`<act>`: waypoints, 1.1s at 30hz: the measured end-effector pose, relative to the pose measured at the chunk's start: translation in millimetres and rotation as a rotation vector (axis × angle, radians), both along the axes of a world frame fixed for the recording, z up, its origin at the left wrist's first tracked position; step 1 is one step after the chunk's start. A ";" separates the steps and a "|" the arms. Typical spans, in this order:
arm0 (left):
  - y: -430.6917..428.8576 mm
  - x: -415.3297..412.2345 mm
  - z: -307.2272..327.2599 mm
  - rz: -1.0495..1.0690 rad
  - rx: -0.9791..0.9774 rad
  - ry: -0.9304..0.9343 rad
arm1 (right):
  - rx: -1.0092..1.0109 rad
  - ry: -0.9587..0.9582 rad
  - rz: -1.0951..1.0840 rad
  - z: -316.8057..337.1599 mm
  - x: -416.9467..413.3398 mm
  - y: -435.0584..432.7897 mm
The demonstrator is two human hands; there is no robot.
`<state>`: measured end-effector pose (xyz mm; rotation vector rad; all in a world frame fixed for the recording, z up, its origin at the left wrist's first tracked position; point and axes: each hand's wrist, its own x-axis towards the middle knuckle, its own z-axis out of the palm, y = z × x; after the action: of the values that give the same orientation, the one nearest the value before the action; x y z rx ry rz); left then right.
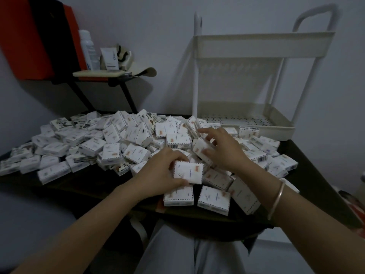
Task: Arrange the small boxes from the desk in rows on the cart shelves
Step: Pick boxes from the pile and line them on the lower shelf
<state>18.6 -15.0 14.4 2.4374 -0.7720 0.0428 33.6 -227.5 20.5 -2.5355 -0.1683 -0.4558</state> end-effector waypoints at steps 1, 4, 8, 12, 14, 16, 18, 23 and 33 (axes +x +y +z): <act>-1.4 1.5 2.9 0.005 -0.054 0.051 | 0.035 0.003 0.010 1.5 -0.9 -0.9; -6.1 6.5 15.5 0.071 -0.218 0.200 | 0.102 -0.004 0.031 7.0 -4.0 -6.8; -18.7 18.4 39.1 0.069 -0.473 0.380 | 0.280 -0.009 0.051 19.1 -8.6 -19.9; -43.2 47.0 61.7 0.044 -0.576 0.464 | 0.362 -0.022 0.018 31.1 -3.8 -43.2; -59.1 67.0 69.6 0.030 -0.596 0.489 | 0.415 -0.035 0.006 35.0 2.9 -56.6; -75.2 89.2 74.5 0.040 -0.591 0.481 | 0.462 -0.052 -0.004 36.7 11.6 -69.4; -90.5 112.4 77.2 0.061 -0.553 0.438 | 0.485 -0.060 -0.017 37.4 21.7 -82.1; -112.1 160.8 85.2 0.048 -0.418 0.384 | 0.443 -0.035 -0.083 40.0 41.8 -107.8; -120.3 214.2 96.5 -0.149 -0.257 0.230 | 0.343 -0.052 -0.221 48.0 54.4 -114.1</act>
<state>232.8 -135.3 110.9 2.0930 -0.7891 -0.1814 88.0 -341.5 68.4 -2.2139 0.1606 -0.5821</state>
